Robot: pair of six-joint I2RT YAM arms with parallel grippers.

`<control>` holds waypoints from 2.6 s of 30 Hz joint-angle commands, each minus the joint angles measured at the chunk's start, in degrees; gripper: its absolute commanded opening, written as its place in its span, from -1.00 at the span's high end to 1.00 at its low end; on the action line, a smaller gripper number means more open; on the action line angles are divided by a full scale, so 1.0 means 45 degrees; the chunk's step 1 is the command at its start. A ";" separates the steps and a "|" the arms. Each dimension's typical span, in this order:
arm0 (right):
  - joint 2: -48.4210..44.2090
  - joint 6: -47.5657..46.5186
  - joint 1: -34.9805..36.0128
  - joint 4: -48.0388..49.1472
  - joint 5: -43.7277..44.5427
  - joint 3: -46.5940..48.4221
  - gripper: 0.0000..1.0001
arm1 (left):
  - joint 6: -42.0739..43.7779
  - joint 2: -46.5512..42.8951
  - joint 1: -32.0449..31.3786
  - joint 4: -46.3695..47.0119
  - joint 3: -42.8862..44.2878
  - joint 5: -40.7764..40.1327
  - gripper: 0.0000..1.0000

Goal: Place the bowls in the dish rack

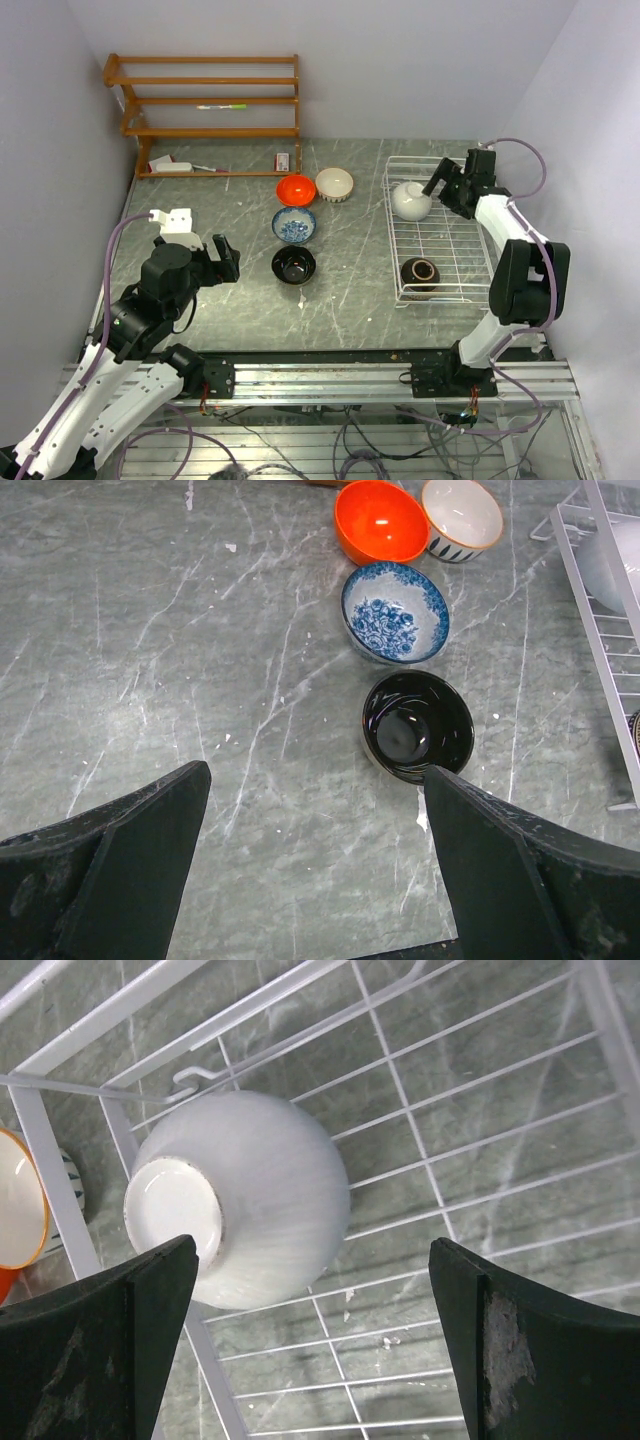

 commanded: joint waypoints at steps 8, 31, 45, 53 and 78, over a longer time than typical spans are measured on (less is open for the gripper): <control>-0.1367 -0.1185 0.0538 -0.0942 0.0775 0.1465 -1.00 | 0.0037 -0.0034 -0.0104 0.0328 -0.0093 0.0269 -0.98; 0.2372 -0.1886 0.2516 -0.1942 0.4564 0.3504 -1.00 | -0.0023 -0.0218 -0.0105 0.0323 -0.0112 0.0192 -0.98; -0.2339 0.0317 0.2462 -0.2198 0.6937 -0.2489 -1.00 | 0.0172 0.0166 -0.0105 0.0542 -0.0162 0.0826 -0.98; -0.4628 -0.0476 0.2521 -0.2252 0.5894 -0.1641 -1.00 | 0.0138 0.0119 -0.0095 0.0523 -0.0157 0.0763 -0.98; -0.2960 0.0317 0.2448 -0.1085 0.3716 -0.3419 -1.00 | 0.0159 -0.0021 -0.0105 0.0591 -0.0201 0.0871 -0.98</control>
